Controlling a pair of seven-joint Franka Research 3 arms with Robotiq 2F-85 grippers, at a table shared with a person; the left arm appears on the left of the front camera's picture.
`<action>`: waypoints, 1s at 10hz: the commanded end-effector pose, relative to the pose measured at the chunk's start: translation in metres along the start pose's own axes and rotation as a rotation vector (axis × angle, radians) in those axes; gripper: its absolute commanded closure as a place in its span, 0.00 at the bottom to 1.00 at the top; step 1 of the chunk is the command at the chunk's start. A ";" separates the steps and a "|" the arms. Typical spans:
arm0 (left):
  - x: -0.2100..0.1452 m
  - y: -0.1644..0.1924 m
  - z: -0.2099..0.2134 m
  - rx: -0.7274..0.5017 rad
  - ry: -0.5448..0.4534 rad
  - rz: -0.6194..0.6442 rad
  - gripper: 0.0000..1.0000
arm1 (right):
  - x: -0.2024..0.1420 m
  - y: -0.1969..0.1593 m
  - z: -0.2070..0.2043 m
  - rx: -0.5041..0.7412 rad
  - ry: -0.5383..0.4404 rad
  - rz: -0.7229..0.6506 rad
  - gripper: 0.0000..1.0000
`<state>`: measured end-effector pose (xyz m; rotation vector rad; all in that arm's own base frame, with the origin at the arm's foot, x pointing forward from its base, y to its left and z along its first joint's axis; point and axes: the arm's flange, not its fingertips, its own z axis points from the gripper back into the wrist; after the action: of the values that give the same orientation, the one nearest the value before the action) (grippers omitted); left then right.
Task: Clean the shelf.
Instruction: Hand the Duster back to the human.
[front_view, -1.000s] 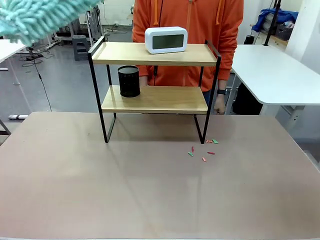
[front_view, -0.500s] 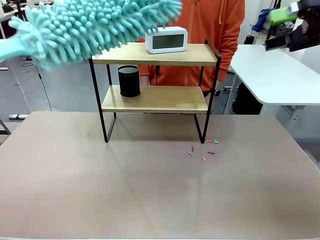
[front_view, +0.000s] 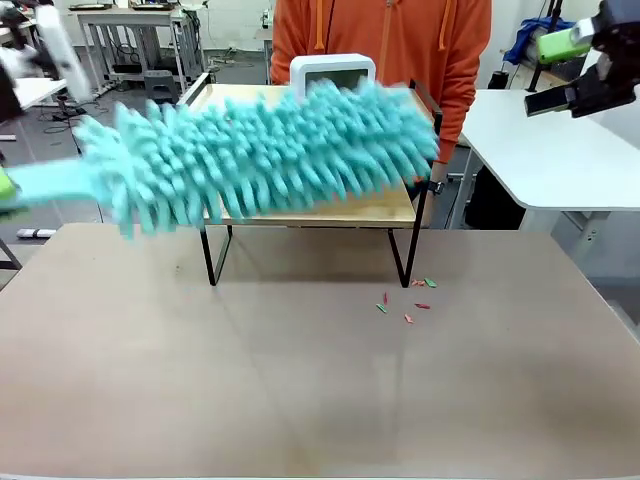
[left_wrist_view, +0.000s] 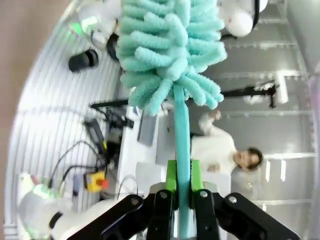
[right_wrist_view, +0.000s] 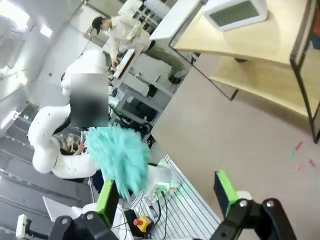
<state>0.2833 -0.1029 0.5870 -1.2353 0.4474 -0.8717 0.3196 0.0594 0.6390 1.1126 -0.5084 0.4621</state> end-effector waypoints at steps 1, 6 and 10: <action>0.005 -0.007 0.021 -0.003 0.167 0.044 0.88 | 0.030 0.012 -0.032 0.056 0.149 -0.030 0.00; 0.058 0.001 0.008 -0.040 0.284 -0.051 0.88 | 0.009 0.018 -0.153 0.195 0.583 -0.122 0.00; 0.070 0.011 0.009 -0.033 0.266 -0.010 0.88 | -0.010 0.022 -0.177 0.299 0.727 -0.135 0.00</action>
<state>0.3223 -0.1584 0.5772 -1.1733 0.6722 -1.0534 0.3251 0.2309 0.5767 1.1423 0.2453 0.7559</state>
